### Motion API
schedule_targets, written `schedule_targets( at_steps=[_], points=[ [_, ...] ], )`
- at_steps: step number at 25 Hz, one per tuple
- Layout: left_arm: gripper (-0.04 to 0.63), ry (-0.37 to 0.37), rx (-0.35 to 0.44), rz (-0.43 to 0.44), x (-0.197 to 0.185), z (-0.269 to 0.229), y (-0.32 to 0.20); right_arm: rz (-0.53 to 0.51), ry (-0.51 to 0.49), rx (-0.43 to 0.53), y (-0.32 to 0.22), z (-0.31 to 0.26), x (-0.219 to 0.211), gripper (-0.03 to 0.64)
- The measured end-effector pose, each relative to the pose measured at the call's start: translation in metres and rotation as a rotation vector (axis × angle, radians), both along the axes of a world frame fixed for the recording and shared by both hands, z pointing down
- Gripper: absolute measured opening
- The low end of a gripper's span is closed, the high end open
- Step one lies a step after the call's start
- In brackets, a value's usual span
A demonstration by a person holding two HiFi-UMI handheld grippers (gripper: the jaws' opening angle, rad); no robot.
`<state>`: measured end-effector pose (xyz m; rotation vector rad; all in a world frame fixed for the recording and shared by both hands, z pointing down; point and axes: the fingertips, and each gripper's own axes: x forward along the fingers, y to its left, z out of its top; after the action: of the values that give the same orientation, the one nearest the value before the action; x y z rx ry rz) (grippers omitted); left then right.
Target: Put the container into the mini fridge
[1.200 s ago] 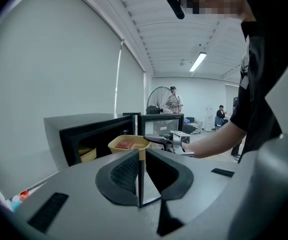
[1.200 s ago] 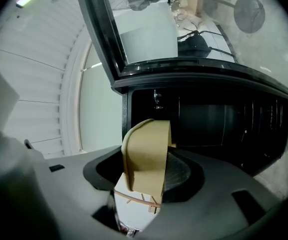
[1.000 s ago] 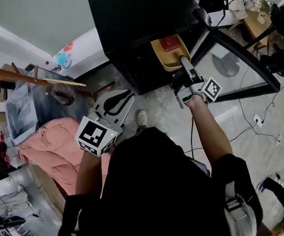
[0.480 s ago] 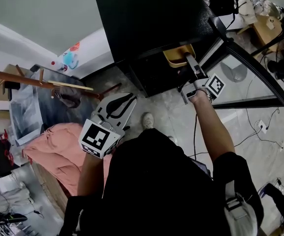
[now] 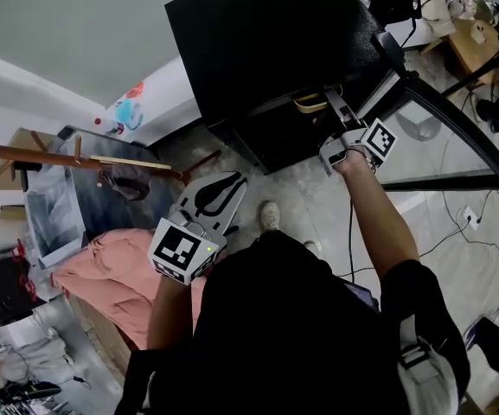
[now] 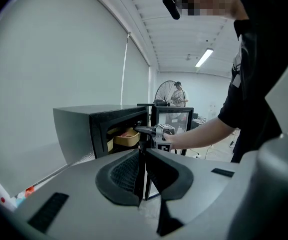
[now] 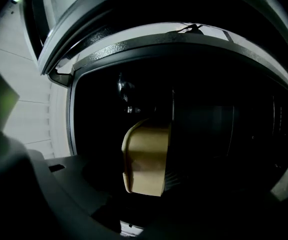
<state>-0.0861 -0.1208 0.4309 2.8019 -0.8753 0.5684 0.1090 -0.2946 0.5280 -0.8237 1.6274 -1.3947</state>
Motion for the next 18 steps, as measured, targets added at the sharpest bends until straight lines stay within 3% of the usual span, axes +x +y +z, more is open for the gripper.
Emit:
schedule_targets(
  at_steps=[5,9,11,18],
  points=[
    [0.052,0.006,0.001,0.001,-0.003,0.000,-0.003,-0.003,-0.001,-0.005,-0.011,0.000,-0.001,0.227],
    [0.052,0.004,0.006,-0.010,-0.005,0.002,-0.002,-0.027,0.061,0.026,-0.013,-0.001,-0.005,0.232],
    [0.054,0.003,-0.004,-0.018,-0.006,0.004,0.000,-0.052,0.093,0.038,-0.010,-0.002,-0.010,0.291],
    [0.054,0.008,-0.015,-0.027,-0.001,0.006,0.005,-0.055,0.155,0.026,-0.003,0.002,-0.010,0.299]
  ],
)
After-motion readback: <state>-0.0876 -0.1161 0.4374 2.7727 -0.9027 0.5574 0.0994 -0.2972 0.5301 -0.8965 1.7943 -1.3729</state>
